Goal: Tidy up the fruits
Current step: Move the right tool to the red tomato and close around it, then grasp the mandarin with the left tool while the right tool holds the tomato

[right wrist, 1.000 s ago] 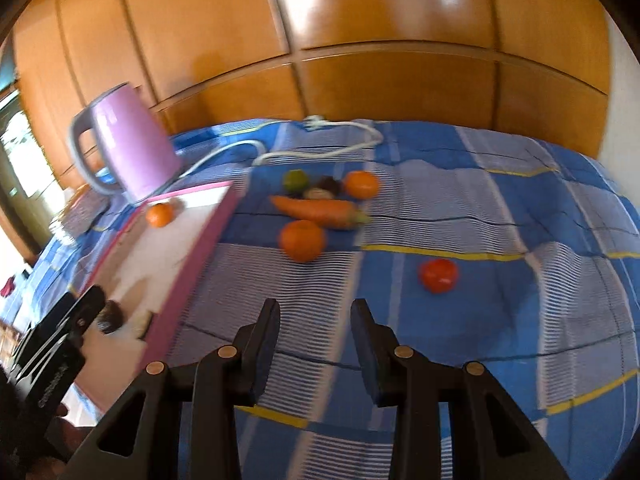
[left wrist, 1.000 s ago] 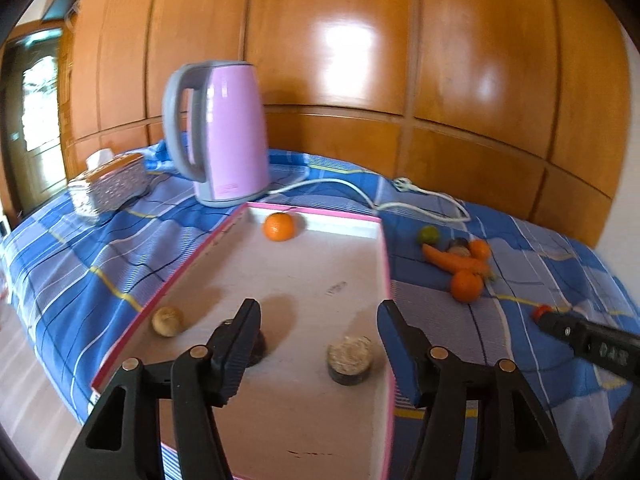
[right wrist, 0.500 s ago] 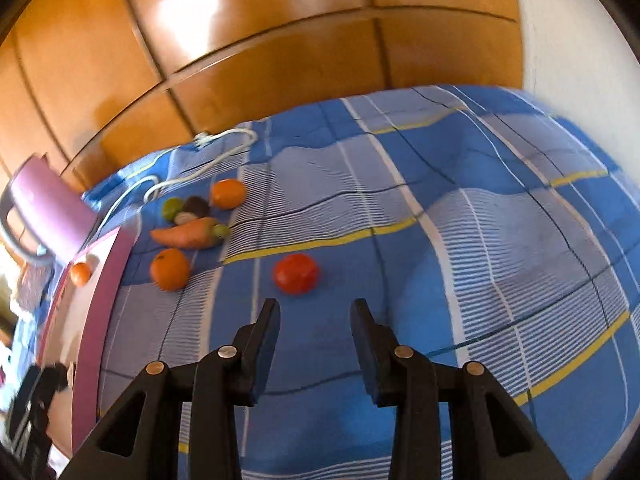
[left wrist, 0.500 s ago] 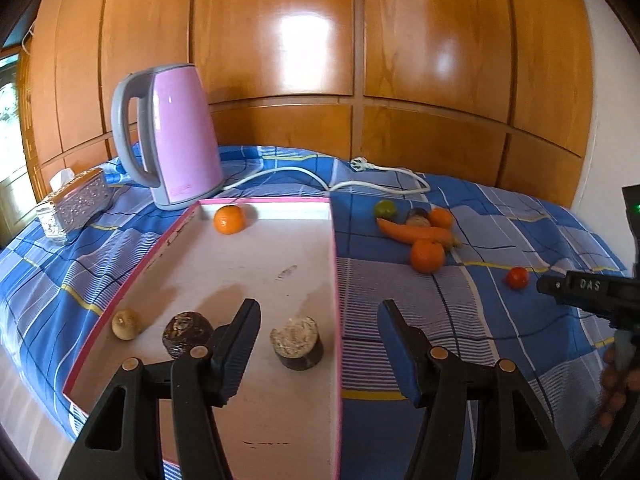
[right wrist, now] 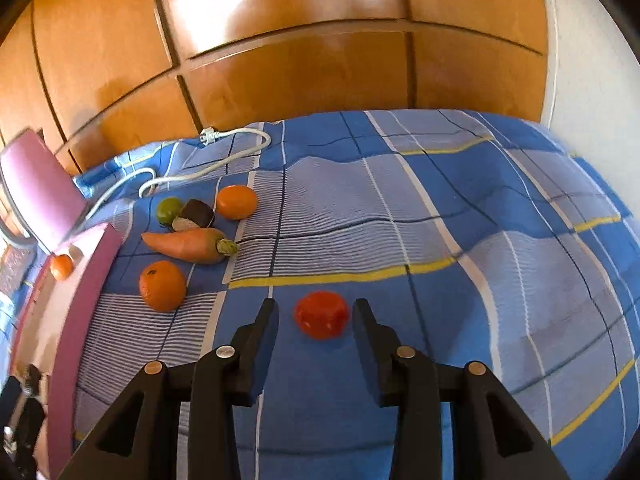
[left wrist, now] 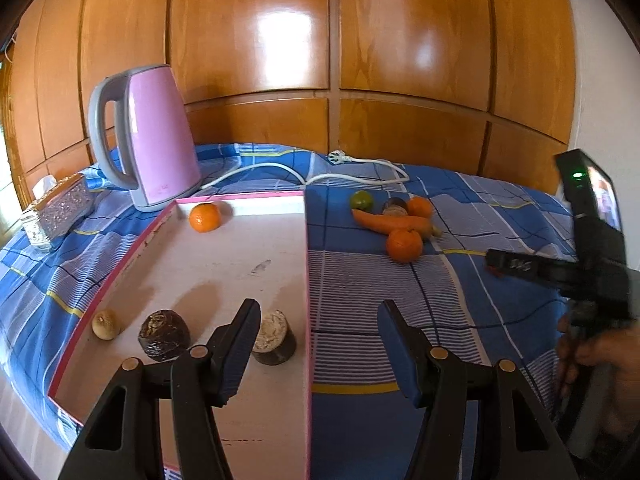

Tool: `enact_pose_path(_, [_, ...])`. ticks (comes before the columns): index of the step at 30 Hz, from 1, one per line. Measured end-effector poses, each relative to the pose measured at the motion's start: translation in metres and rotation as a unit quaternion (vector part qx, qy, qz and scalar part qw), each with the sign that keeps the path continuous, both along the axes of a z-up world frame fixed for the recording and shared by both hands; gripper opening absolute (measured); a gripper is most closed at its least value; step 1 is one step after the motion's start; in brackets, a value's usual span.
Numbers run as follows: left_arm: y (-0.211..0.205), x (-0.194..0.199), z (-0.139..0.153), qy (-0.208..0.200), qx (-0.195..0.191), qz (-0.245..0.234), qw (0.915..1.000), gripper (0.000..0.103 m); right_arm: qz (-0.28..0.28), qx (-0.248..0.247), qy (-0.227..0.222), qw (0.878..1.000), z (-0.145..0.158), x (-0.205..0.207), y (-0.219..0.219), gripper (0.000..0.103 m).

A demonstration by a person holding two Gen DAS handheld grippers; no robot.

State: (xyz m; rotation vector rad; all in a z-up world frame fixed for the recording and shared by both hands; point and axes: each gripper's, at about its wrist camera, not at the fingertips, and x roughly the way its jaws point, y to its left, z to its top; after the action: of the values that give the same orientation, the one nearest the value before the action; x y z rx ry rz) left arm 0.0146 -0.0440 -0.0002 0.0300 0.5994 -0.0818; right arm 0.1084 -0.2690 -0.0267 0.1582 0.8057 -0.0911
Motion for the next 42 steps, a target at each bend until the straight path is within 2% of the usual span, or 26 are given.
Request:
enact_pose_path(2, [-0.004,0.000,0.000,0.000,0.004,-0.010,0.9999,0.061,0.010,-0.010,0.008,1.000,-0.004,0.003,0.005,0.036])
enact_pose_path(3, [-0.006,0.000,-0.001,0.000,0.006,-0.014,0.9999,0.061,0.011,-0.013,0.010,1.000,-0.004,0.004,0.006,0.030])
enact_pose_path(9, [-0.021,0.008,-0.005,0.018,0.014,-0.036,0.9991,0.061,0.016,-0.026,0.010,0.999,-0.005,0.004,0.008,0.030])
enact_pose_path(13, [-0.027,0.020,-0.009,0.041,0.004,-0.035,0.9986,0.061,0.022,-0.041,0.012,0.999,-0.004,0.004,0.012,0.030])
enact_pose_path(17, [-0.035,0.038,-0.008,0.056,-0.008,-0.035,0.9978,0.057,0.019,-0.046,0.015,0.999,-0.004,0.004,0.012,0.030])
enact_pose_path(29, [-0.066,0.103,0.003,0.070,-0.036,-0.061,0.9950,0.057,0.017,-0.052,0.019,0.998,-0.005,0.004,0.011,0.030])
enact_pose_path(34, [-0.078,0.129,-0.003,0.088,-0.045,-0.071,0.9926,0.057,0.020,-0.051,0.021,0.998,-0.005,0.004,0.011,0.030])
enact_pose_path(42, [-0.095,0.149,-0.014,0.099,-0.041,-0.082,0.9908,0.057,0.026,-0.060,0.024,0.998,-0.006,0.004,0.013,0.030])
